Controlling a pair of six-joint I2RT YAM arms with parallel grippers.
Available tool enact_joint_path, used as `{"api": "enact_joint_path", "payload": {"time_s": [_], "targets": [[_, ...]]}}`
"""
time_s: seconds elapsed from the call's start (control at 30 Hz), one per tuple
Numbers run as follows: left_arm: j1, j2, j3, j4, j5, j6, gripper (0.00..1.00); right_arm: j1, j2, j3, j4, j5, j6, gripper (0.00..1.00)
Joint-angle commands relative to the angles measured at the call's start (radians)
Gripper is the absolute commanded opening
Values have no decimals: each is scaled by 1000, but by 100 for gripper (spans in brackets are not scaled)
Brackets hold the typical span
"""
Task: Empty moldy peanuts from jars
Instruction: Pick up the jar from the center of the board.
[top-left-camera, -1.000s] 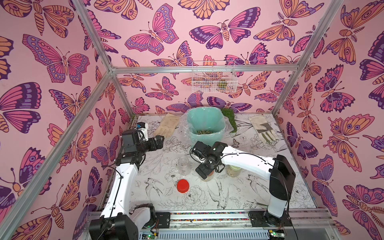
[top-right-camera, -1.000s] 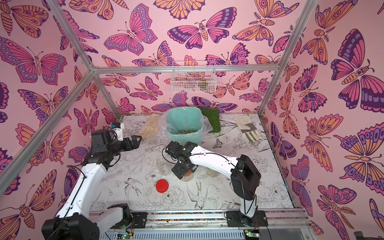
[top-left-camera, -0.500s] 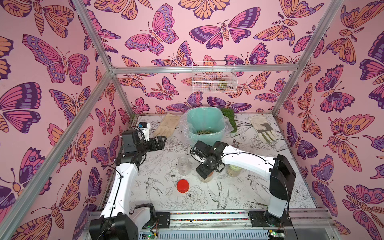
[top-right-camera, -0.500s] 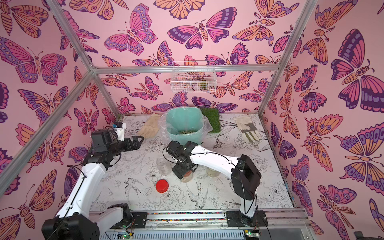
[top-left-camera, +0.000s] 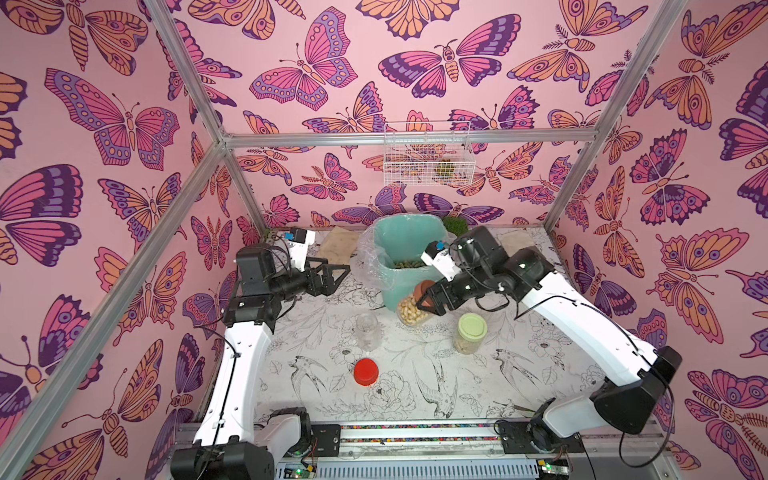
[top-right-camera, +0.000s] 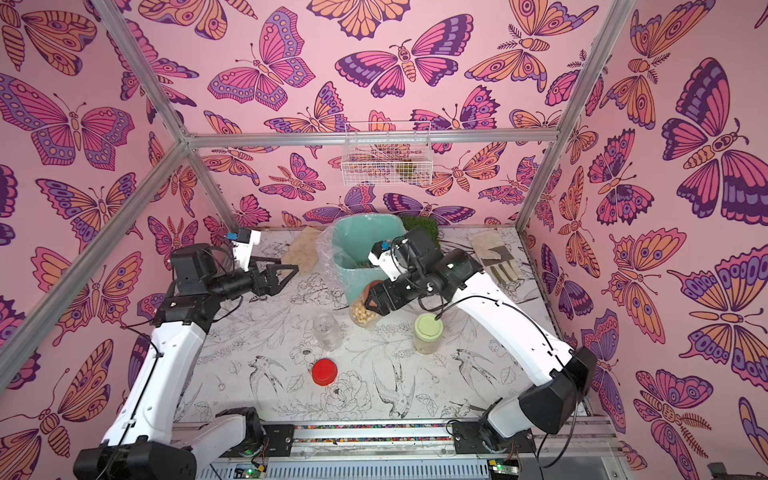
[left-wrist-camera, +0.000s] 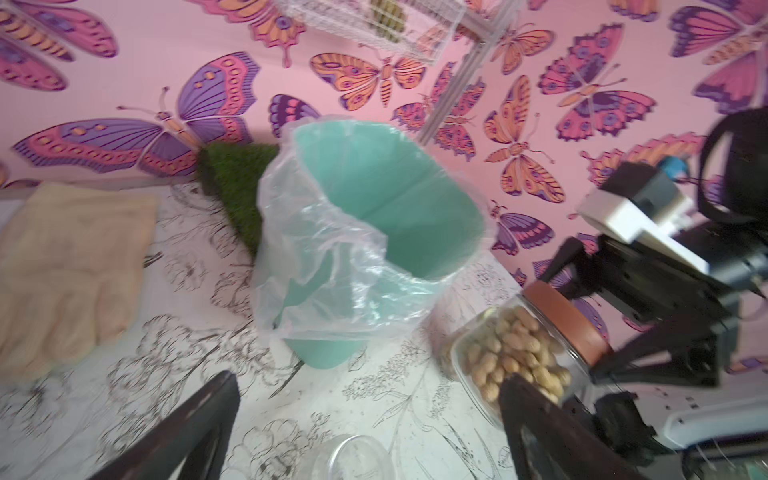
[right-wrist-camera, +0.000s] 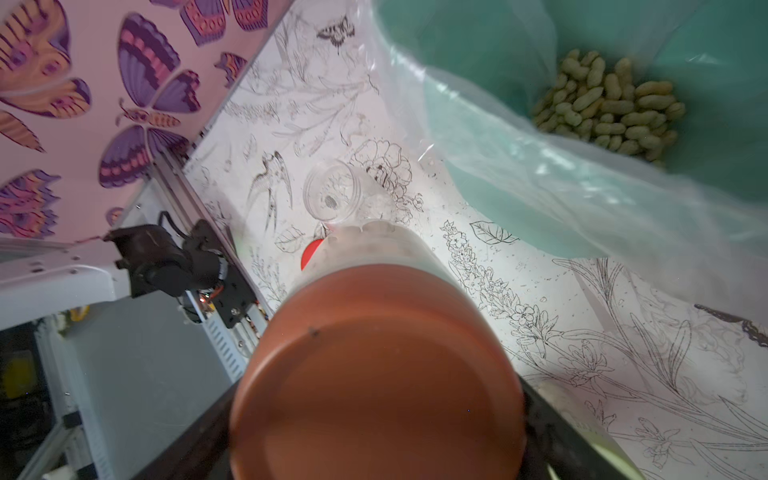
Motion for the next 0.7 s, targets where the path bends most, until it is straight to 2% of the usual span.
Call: {"api": "enact_joint_path", "payload": {"time_s": [0.0, 0.27, 0.47, 0.67], "targets": [[-43, -24, 37, -15, 117, 35, 100, -54, -36, 71, 71, -185, 31, 0], [-203, -43, 65, -3, 170, 49, 100, -181, -38, 145, 153, -330, 110, 0], [-314, 11, 126, -5, 126, 93, 100, -188, 35, 257, 105, -403, 95, 0], [-379, 71, 175, -19, 106, 127, 100, -188, 91, 345, 36, -468, 50, 0]]}}
